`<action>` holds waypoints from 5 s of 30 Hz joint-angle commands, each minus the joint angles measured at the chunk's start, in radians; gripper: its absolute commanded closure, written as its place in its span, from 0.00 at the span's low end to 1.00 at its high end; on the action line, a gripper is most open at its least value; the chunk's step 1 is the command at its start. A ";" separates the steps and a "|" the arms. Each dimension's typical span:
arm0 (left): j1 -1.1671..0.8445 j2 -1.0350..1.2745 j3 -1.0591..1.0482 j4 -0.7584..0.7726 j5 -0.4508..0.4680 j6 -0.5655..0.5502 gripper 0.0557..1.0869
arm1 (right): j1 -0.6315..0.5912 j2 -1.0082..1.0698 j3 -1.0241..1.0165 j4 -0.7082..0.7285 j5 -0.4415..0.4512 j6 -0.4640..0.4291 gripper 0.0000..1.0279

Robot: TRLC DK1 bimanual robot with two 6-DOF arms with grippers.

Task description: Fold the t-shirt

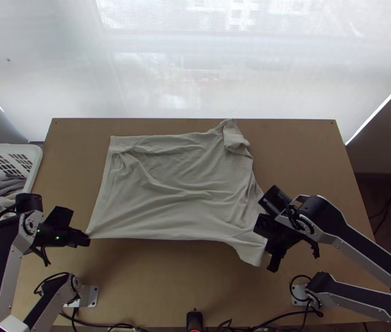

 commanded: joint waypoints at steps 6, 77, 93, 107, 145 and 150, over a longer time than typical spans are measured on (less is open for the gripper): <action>0.036 0.020 0.039 -0.309 0.033 0.221 0.97 | 0.181 -0.007 -0.037 -0.100 -0.105 0.082 0.97; -0.302 1.284 1.231 0.226 -0.079 -0.417 0.39 | -0.300 0.442 0.440 0.199 -0.137 -0.003 0.04; -0.280 1.262 1.224 0.200 -0.116 -0.422 0.38 | -0.303 0.421 0.402 0.201 -0.137 -0.003 0.04; -0.299 1.291 1.224 0.193 -0.115 -0.438 0.38 | -0.309 0.424 0.409 0.216 -0.137 -0.003 0.04; -0.306 1.236 1.217 0.211 -0.104 -0.460 0.97 | -0.450 1.151 1.029 0.638 -0.027 0.131 0.10; -0.312 1.232 1.208 0.209 -0.104 -0.458 0.97 | -0.448 1.242 1.124 0.638 -0.016 0.134 0.17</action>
